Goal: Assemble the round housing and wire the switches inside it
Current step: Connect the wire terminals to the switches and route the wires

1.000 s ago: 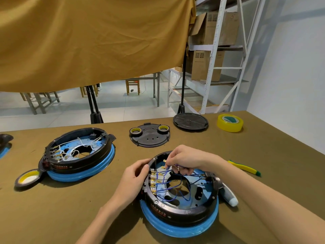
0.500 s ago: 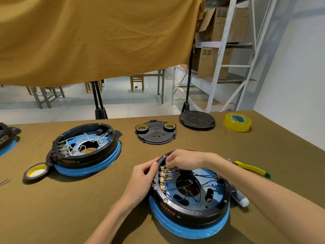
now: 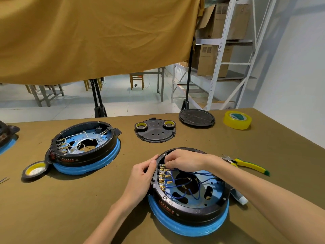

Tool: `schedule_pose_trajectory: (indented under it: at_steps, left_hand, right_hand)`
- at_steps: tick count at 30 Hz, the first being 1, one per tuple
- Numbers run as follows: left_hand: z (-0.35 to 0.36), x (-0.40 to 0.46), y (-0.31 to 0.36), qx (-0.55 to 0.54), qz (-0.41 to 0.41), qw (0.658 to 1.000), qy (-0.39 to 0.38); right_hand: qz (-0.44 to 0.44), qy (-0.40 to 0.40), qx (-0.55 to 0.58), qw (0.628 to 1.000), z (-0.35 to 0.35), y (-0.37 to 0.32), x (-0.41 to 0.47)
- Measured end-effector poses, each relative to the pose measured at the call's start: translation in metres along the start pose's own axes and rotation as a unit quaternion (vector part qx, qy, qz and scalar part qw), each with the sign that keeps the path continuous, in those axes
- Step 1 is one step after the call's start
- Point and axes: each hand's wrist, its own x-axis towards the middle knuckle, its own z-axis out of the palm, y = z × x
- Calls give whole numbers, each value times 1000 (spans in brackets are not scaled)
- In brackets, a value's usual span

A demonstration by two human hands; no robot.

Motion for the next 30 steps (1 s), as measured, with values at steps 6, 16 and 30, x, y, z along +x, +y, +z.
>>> schedule_pose_trajectory:
  at_steps: [6,16,30]
  left_hand:
    - [0,-1,0,-20,-2,1000,1]
    - [9,-11,5,-58,-22,997,55]
    - [14,-27,12,-106,-15,989,102]
  right_hand:
    - [-1,4,-8,1000,2,0,2]
    - [-20,137,52,989,11,10,0]
    - [-49,226,16,973,26,11,-9]
